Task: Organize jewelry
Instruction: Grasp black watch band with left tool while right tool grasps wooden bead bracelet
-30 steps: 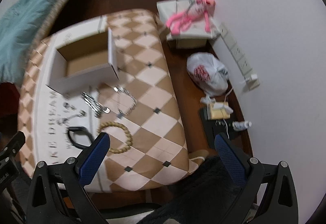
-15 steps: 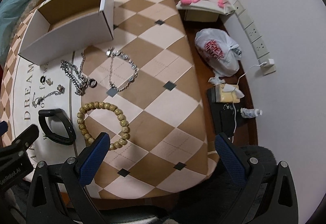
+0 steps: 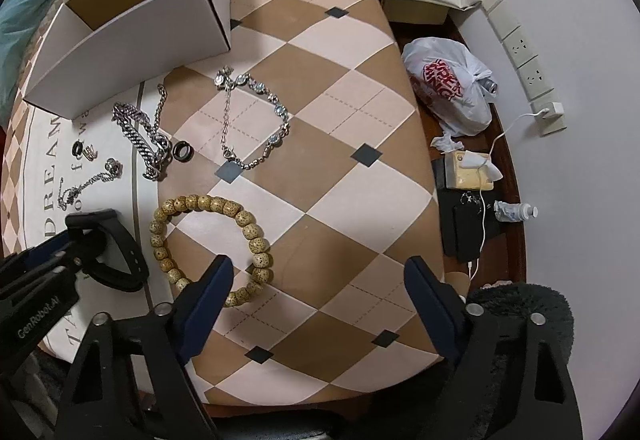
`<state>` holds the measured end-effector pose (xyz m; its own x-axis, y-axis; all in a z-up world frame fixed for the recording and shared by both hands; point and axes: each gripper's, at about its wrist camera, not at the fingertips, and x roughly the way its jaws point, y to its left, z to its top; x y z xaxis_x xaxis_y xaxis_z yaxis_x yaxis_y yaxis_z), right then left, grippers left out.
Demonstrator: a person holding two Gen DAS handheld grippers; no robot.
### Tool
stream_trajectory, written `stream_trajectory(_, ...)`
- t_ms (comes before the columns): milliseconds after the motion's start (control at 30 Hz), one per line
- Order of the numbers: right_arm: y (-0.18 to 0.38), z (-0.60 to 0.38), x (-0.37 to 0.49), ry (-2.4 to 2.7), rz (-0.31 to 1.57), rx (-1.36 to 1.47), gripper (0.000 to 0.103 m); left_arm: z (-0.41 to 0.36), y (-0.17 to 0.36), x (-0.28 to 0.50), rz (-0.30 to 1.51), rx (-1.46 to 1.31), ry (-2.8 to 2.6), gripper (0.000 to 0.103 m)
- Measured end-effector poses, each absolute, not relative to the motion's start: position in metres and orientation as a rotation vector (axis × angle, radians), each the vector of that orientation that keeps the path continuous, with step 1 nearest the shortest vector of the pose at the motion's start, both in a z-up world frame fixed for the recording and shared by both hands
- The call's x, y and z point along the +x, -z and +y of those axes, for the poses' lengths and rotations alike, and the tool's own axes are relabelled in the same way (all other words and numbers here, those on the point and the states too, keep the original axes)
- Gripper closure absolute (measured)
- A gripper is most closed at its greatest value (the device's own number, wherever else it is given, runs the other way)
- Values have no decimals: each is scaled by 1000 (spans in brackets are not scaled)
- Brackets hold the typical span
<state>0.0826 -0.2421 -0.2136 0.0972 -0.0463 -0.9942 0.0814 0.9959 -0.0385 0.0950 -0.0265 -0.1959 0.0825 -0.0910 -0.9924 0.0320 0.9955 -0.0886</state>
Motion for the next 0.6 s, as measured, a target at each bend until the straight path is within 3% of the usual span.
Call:
stream_trajectory(133, 224, -235, 81, 67, 1498, 42, 42, -18, 192, 89, 1459, -14, 81, 96)
stream_trajectory(367, 226, -227, 75, 33, 1463, 37, 51, 12, 185, 71, 1436, 18, 50, 98)
stream_trajectory(400, 225, -227, 75, 30, 1457, 37, 55, 17, 185, 68, 1431, 16, 50, 98)
stream_trajectory(467, 221, -224, 73, 26, 1431, 30, 86, 19, 183, 62, 1421, 17, 49, 99)
stream_trajectory(500, 220, -221, 72, 27, 1431, 29, 93, 19, 182, 59, 1413, 18, 46, 99)
stream_trajectory(600, 218, -222, 71, 17, 1426, 57, 94, 23, 177, 50, 1394, 21, 51, 100)
